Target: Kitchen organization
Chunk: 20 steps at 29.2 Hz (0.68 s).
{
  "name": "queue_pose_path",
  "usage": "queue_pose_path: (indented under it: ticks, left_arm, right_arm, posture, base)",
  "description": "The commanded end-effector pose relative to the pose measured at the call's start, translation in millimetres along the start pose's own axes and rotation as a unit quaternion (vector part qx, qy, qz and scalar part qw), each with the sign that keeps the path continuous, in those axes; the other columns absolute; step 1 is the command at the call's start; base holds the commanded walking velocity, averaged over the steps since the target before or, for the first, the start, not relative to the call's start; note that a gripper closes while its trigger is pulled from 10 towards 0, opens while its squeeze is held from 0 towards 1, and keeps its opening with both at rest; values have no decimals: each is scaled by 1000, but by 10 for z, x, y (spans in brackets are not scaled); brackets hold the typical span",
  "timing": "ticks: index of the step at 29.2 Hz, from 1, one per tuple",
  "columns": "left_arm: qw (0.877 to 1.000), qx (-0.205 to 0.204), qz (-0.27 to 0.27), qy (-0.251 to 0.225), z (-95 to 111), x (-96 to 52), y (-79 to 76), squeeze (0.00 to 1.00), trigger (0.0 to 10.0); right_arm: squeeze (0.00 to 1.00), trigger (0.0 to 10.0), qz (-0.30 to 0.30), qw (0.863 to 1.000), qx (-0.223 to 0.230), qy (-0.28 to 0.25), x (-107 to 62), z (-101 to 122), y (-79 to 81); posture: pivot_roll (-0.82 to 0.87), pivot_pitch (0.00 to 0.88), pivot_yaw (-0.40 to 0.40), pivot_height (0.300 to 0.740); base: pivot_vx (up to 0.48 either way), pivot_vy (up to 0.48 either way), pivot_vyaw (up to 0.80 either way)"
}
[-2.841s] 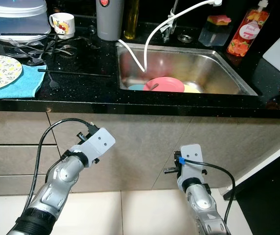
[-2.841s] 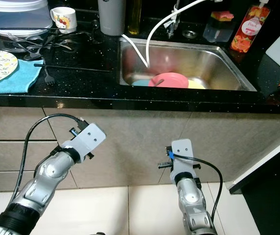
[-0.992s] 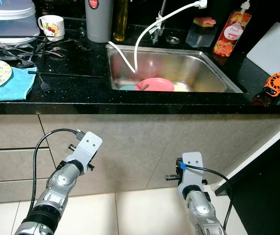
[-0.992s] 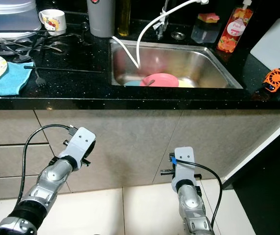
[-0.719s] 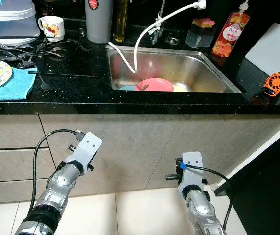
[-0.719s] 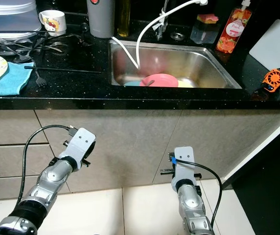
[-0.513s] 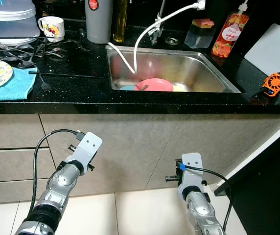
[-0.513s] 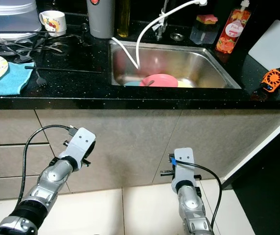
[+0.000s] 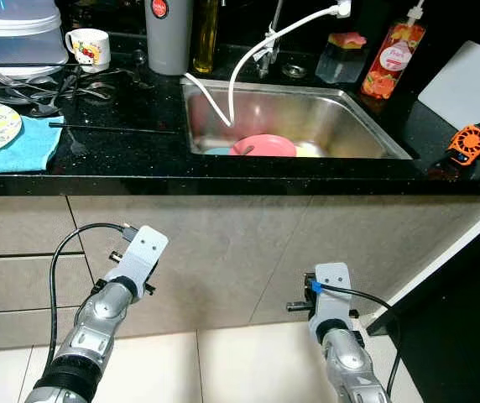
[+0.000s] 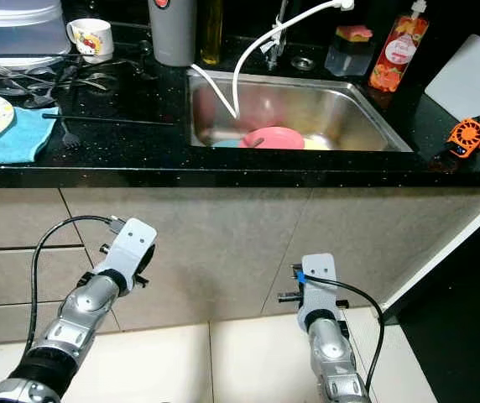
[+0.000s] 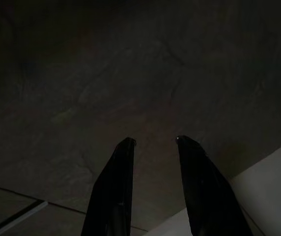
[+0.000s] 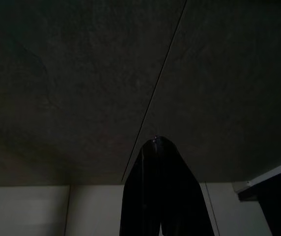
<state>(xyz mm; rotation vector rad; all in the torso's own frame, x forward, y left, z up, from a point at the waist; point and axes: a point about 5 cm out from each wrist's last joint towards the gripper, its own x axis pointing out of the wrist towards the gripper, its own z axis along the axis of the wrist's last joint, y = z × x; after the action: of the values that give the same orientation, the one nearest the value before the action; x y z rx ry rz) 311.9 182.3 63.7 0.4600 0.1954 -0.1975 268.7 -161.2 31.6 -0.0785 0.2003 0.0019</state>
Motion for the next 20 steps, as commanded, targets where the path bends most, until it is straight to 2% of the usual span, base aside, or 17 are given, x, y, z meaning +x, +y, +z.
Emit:
queue_pose_path:
  ticks: [1,5,13,20]
  left_arm:
    - [1000,5,-11,-4,15,-15,-35,0,10000]
    - [1000,-12,-11,-5,23,-24,-32,0,10000]
    - [1000,-7,-8,-7,32,-24,-25,0,10000]
    - [1000,-9,-6,-5,36,-31,-23,0,10000]
  right_arm:
    - [0,10000,-10,1000,-1,1,-1,-5,-65]
    - [0,10000,-9,1000,1,0,1,-2,-59]
    - [0,10000,-8,1000,2,0,5,-1,-53]
    - [0,10000,-7,1000,2,1,1,-8,-44]
  posture:
    - [122,57,-121,740]
    - [121,58,-122,740]
    - [121,58,-122,740]
    - [121,59,-123,740]
  base:
    - [0,0,0]
    - [0,0,0]
    - [0,0,0]
    - [0,-438,0]
